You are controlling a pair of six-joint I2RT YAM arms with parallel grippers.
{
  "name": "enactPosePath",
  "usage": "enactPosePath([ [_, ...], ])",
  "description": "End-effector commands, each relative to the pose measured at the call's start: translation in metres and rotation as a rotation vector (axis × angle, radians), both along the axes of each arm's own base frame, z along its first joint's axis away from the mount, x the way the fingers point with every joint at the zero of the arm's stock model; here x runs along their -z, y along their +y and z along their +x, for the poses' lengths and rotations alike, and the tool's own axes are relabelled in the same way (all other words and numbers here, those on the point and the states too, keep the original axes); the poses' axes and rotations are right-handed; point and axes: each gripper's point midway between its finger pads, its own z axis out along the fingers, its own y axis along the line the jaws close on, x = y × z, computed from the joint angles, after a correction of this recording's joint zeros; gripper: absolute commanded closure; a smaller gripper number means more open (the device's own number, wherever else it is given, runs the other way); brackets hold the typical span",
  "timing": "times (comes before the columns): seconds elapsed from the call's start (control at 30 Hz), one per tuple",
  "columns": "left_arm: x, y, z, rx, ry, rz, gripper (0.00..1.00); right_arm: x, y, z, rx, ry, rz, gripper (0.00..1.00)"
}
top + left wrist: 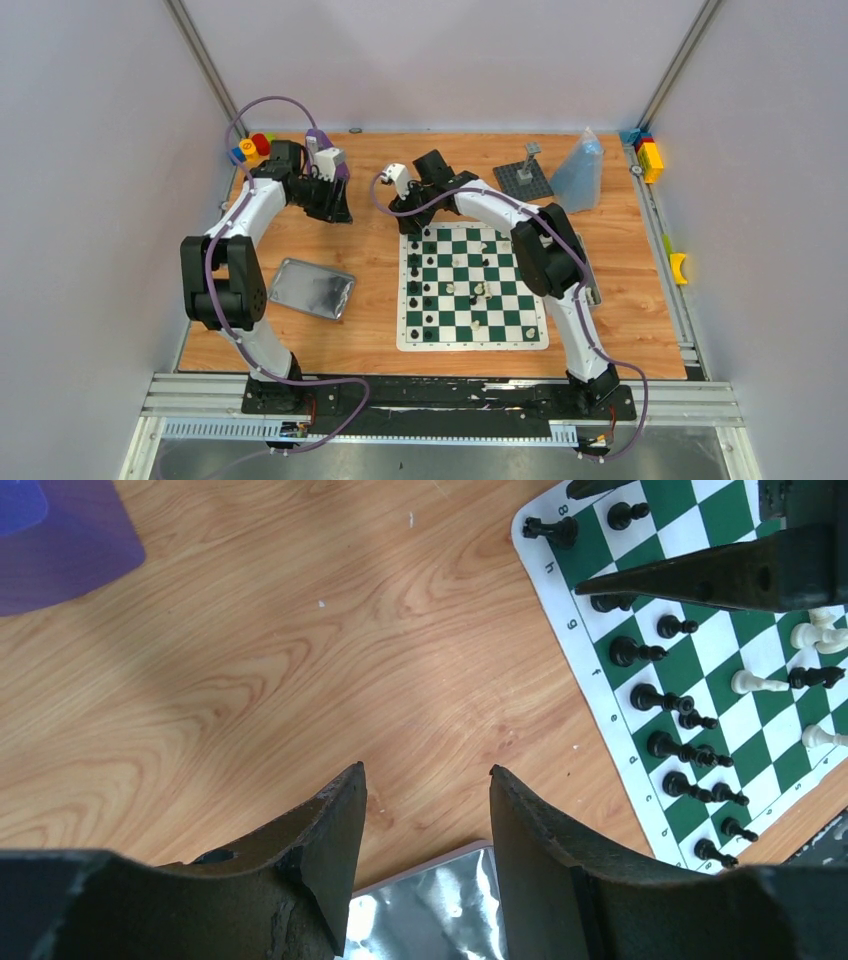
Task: Set up the chess pieces on the board
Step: Adjust the chess piece on the chessboard.
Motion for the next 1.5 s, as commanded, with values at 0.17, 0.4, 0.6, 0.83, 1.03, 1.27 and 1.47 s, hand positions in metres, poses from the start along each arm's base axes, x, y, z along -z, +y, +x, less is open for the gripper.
enactPosePath([
  [0.17, -0.027, -0.004, 0.002, 0.012, -0.081, -0.038, 0.43, -0.008, 0.005, 0.024, -0.004, -0.140, -0.040, 0.51],
  [0.4, -0.026, -0.005, 0.003, 0.012, -0.078, -0.043, 0.44, 0.005, 0.004, 0.020, -0.011, -0.119, -0.055, 0.53],
  [0.6, -0.024, -0.005, 0.002, 0.012, -0.071, -0.043, 0.44, 0.007, 0.007, 0.019, -0.021, -0.112, -0.049, 0.55],
  [0.83, -0.023, -0.006, 0.003, 0.013, -0.069, -0.047, 0.44, 0.012, 0.006, 0.019, -0.021, -0.108, -0.054, 0.61],
  [1.03, -0.020, -0.006, 0.002, 0.015, -0.056, -0.050, 0.44, 0.013, 0.006, 0.018, -0.022, -0.106, -0.058, 0.68],
  [1.27, -0.021, -0.007, 0.003, 0.017, -0.064, -0.053, 0.44, 0.004, 0.006, 0.022, -0.012, -0.129, -0.057, 0.79],
  [1.47, -0.029, -0.014, 0.006, 0.017, -0.085, -0.106, 0.44, -0.028, 0.010, 0.029, -0.003, -0.180, -0.020, 0.94],
])
